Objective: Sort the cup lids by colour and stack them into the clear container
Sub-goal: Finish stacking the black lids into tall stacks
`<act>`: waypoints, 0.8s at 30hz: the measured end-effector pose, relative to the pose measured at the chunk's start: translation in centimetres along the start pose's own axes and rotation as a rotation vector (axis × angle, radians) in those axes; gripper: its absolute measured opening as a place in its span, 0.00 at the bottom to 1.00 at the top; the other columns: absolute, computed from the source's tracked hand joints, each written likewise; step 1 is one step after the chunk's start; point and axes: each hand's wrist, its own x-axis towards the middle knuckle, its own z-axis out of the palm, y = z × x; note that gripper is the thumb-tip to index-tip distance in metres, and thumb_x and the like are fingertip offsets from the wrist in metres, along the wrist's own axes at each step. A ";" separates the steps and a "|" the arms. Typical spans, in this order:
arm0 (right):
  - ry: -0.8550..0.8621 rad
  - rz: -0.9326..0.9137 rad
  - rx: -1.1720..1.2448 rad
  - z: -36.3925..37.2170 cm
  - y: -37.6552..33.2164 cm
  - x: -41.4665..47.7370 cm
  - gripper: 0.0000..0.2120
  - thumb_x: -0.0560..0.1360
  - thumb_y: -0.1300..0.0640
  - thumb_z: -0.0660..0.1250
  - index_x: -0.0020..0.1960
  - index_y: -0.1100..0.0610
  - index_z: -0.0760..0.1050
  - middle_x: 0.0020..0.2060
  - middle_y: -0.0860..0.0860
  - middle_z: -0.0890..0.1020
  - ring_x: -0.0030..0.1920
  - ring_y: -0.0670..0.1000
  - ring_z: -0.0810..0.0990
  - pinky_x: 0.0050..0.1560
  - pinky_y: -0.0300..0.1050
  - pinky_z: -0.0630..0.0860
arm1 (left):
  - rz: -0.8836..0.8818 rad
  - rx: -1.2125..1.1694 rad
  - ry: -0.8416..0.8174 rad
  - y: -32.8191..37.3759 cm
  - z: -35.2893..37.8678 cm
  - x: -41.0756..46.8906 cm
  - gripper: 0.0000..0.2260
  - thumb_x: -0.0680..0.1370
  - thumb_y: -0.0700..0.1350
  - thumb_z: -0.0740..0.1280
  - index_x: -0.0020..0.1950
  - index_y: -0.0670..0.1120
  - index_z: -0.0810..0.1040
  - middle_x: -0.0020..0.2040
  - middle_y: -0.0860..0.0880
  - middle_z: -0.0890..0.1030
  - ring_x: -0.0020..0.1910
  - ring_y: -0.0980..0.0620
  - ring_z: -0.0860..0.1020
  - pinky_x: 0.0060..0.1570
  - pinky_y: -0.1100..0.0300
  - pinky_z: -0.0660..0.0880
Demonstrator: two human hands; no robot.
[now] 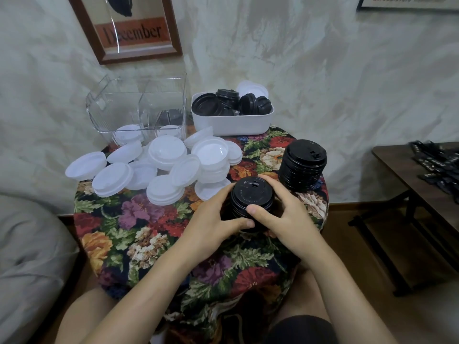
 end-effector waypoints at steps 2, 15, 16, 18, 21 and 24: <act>-0.007 -0.003 0.007 0.2 0.1 0.3 0.33 0.74 0.43 0.76 0.76 0.41 0.67 0.66 0.33 0.77 0.67 0.35 0.74 0.69 0.44 0.72 | -0.002 0.018 0.003 0.0 -0.1 -0.1 0.31 0.70 0.52 0.79 0.72 0.62 0.73 0.62 0.64 0.81 0.62 0.62 0.79 0.65 0.50 0.76; 0.036 0.018 -0.050 0.4 0.3 0.0 0.26 0.74 0.47 0.77 0.68 0.35 0.70 0.57 0.25 0.77 0.60 0.31 0.76 0.57 0.27 0.70 | 0.002 0.064 0.004 -0.1 0.0 -0.2 0.31 0.70 0.58 0.77 0.72 0.64 0.71 0.62 0.64 0.81 0.62 0.62 0.79 0.65 0.49 0.75; 0.048 0.020 -0.066 0.4 0.2 0.0 0.26 0.73 0.44 0.77 0.67 0.33 0.70 0.57 0.25 0.78 0.60 0.32 0.76 0.59 0.30 0.71 | 0.005 0.069 0.007 -0.1 0.0 -0.2 0.31 0.70 0.59 0.77 0.72 0.63 0.71 0.62 0.64 0.81 0.62 0.62 0.79 0.65 0.49 0.75; 0.065 0.018 -0.090 0.5 0.3 -0.1 0.26 0.72 0.39 0.76 0.66 0.30 0.69 0.58 0.26 0.78 0.62 0.35 0.76 0.62 0.39 0.73 | 0.009 0.076 0.009 0.0 0.0 -0.3 0.31 0.70 0.59 0.77 0.72 0.63 0.71 0.62 0.64 0.81 0.62 0.62 0.78 0.65 0.50 0.75; 0.075 0.021 -0.080 0.6 0.4 -0.3 0.28 0.71 0.36 0.75 0.68 0.31 0.69 0.59 0.26 0.77 0.64 0.35 0.75 0.65 0.43 0.73 | 0.009 0.072 0.007 0.2 0.0 -0.3 0.31 0.71 0.58 0.77 0.72 0.63 0.71 0.62 0.64 0.81 0.62 0.63 0.78 0.65 0.50 0.75; 0.095 0.027 -0.047 0.9 0.6 -0.6 0.30 0.72 0.36 0.75 0.71 0.33 0.69 0.62 0.27 0.76 0.64 0.34 0.75 0.65 0.42 0.73 | 0.011 0.074 -0.035 0.3 -0.7 -0.4 0.30 0.73 0.56 0.77 0.72 0.67 0.70 0.64 0.65 0.80 0.64 0.62 0.78 0.65 0.49 0.76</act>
